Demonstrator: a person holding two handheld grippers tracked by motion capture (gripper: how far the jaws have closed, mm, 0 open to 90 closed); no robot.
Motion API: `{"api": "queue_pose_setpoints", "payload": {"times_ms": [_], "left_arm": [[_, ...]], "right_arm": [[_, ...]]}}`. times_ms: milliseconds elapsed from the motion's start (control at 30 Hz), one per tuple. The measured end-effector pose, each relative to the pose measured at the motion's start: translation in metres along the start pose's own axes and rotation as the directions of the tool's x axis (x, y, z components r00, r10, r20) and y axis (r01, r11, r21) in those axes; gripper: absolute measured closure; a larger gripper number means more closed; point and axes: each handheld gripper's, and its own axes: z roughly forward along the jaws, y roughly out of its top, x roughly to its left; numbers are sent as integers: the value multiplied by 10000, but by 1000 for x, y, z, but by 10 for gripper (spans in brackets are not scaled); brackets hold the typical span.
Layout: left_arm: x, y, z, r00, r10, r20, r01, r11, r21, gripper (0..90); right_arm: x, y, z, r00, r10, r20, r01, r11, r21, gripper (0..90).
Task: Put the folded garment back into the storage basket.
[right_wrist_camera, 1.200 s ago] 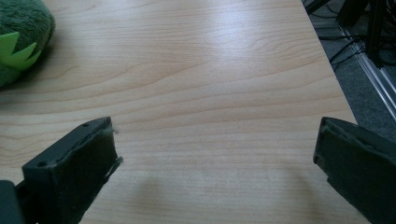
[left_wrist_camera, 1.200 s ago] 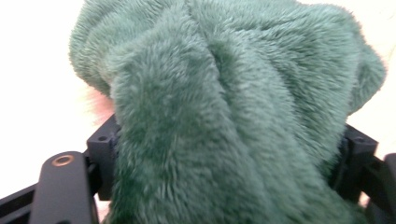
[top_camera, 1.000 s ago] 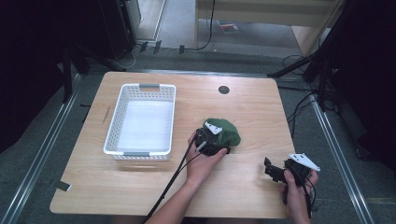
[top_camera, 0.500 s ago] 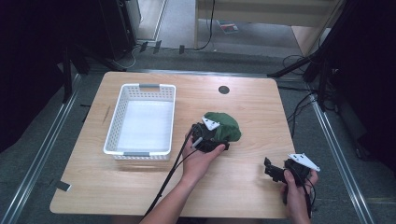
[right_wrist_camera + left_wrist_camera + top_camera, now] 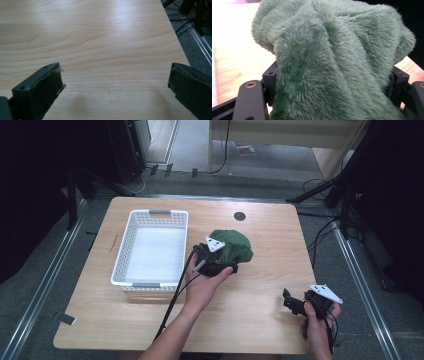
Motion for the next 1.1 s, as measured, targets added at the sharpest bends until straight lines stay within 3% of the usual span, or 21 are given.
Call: {"api": "queue_pose_setpoints", "payload": {"times_ms": [533,1100], "left_arm": [[30,13,-30,9993,-288,-247,274,9982,-533,245],[83,13,-61,9910,-995,-891,890,9894,-1150,245]], "right_arm": [[0,0,0,10000,-47,9,47,10000,-12,0],[1,0,0,10000,-18,30,18,10000,13,0]]}}
